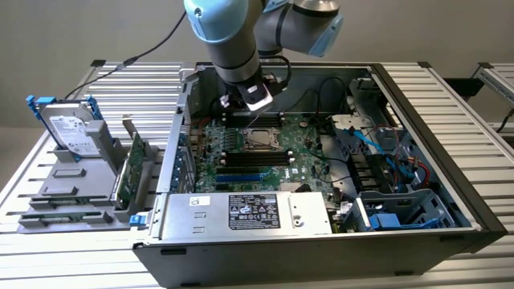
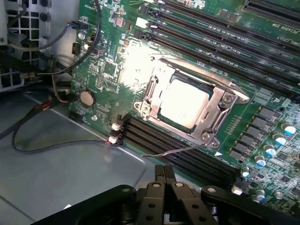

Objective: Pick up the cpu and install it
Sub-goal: 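Install the first cpu locking lever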

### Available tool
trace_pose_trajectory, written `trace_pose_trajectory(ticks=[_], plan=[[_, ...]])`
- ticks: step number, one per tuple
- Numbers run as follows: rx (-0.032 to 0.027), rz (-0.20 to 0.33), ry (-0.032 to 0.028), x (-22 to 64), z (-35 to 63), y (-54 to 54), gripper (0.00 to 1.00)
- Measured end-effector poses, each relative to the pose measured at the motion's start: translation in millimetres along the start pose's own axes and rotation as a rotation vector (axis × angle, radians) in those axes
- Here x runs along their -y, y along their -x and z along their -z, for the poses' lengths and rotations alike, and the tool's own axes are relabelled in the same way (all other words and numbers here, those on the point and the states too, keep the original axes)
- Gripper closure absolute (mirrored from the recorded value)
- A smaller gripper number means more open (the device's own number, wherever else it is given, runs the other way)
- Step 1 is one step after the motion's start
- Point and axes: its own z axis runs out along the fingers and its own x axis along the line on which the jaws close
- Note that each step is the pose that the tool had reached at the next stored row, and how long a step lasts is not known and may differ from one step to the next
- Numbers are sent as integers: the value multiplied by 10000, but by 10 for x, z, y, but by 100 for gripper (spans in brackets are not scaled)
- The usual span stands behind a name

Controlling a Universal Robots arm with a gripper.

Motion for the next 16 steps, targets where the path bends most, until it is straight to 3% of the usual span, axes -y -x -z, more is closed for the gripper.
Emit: trace_pose_trajectory(ticks=[3, 4, 7, 11, 15, 16], plan=[[230, -54, 114, 1, 0, 2, 89], [317, -57, 193, 1, 0, 2, 89], [573, -31, 507, 1, 0, 3, 89], [932, 34, 1011, 1, 0, 3, 89], [1351, 57, 1436, 6, -1, 4, 89], [1426, 90, 1524, 12, -2, 5, 89]])
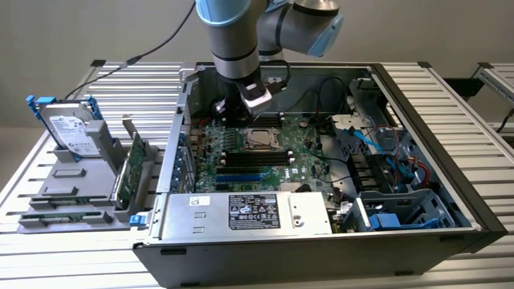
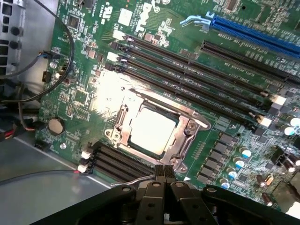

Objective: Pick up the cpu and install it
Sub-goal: 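Install the first cpu locking lever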

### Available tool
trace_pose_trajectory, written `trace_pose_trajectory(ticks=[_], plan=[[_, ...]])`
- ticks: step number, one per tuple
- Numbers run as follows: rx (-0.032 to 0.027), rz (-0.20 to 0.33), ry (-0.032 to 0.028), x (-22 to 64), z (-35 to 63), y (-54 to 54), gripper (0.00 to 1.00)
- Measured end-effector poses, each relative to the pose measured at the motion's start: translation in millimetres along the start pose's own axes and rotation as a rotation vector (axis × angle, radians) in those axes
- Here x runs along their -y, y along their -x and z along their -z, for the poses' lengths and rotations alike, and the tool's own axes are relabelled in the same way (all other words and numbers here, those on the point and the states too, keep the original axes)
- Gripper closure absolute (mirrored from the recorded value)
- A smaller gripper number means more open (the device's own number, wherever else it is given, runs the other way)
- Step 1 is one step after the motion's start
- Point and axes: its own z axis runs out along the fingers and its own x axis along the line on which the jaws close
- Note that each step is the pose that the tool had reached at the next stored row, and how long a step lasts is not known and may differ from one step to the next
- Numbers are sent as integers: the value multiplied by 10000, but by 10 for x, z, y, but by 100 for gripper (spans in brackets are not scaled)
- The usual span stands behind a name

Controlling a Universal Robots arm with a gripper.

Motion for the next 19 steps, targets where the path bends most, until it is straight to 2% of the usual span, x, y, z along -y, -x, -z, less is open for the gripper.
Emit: trace_pose_trajectory(ticks=[1, 2, 9, 13, 19], plan=[[51, 76, 48, 4, -1, 5, 89], [69, 123, 60, 10, 1, 19, 89], [62, 230, 45, 65, -25, 46, 89], [53, 344, 18, 78, -53, 46, 89], [120, 1052, -125, 82, -108, 53, 89]])
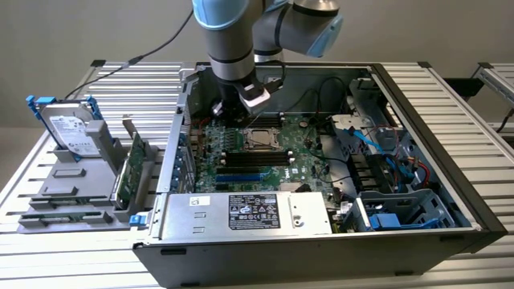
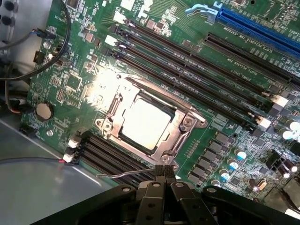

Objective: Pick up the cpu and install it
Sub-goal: 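Install the first cpu locking lever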

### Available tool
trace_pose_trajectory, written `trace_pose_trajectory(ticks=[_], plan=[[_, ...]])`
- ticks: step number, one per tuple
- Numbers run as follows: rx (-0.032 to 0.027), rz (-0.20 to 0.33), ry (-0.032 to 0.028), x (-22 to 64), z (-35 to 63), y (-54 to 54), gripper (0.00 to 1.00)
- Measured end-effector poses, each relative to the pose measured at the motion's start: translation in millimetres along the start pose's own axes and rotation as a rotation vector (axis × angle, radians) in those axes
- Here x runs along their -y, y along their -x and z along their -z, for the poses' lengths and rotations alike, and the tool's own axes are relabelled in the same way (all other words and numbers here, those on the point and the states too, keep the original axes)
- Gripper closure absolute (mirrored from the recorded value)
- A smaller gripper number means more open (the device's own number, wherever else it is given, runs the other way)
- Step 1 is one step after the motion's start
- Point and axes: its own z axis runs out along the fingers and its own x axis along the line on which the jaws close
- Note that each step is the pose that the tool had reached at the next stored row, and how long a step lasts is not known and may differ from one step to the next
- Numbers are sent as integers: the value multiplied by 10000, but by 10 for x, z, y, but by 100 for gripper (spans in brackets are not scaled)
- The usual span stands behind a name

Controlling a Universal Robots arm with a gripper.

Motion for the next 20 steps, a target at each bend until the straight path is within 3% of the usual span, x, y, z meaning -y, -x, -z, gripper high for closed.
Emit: trace_pose_trajectory(ticks=[3, 8, 11, 14, 17, 20], plan=[[-38, 185, -41, 1, -7, 0, 89], [-315, 301, -120, 3, -9, -2, 89], [-379, 368, -209, 4, -10, -2, 89], [-393, 509, -291, 6, -13, -2, 89], [-353, 804, -378, 10, -23, -3, 89], [-345, 844, -387, 10, -22, -2, 89]])
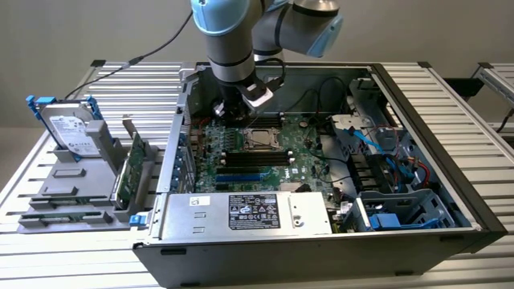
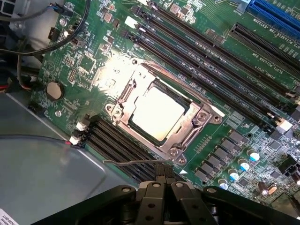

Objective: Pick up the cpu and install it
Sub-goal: 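Install the first cpu locking lever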

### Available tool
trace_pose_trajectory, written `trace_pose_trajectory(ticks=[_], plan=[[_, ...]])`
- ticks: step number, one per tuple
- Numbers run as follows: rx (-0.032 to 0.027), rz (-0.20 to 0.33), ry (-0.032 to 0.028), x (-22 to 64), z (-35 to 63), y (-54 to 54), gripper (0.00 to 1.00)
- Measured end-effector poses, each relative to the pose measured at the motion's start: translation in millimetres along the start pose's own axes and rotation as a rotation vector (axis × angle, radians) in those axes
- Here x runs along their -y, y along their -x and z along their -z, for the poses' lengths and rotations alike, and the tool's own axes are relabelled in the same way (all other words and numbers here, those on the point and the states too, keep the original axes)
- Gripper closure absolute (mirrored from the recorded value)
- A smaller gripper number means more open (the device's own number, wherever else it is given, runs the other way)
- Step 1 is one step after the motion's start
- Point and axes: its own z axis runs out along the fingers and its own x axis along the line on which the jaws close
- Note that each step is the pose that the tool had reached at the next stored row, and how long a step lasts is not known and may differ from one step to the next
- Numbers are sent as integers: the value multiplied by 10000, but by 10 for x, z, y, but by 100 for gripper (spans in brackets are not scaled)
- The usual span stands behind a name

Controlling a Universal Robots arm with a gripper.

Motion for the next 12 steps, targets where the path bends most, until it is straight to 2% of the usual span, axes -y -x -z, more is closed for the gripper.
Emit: trace_pose_trajectory(ticks=[1, 4, 7, 9, 12], plan=[[-8, 6, 3, 0, -2, 1, 89], [-122, 60, 72, 3, -32, 3, 89], [-210, 132, 120, 9, -72, 6, 89], [-226, 265, 103, 15, -95, 5, 89], [-193, 579, -1, 18, -107, 8, 89]])
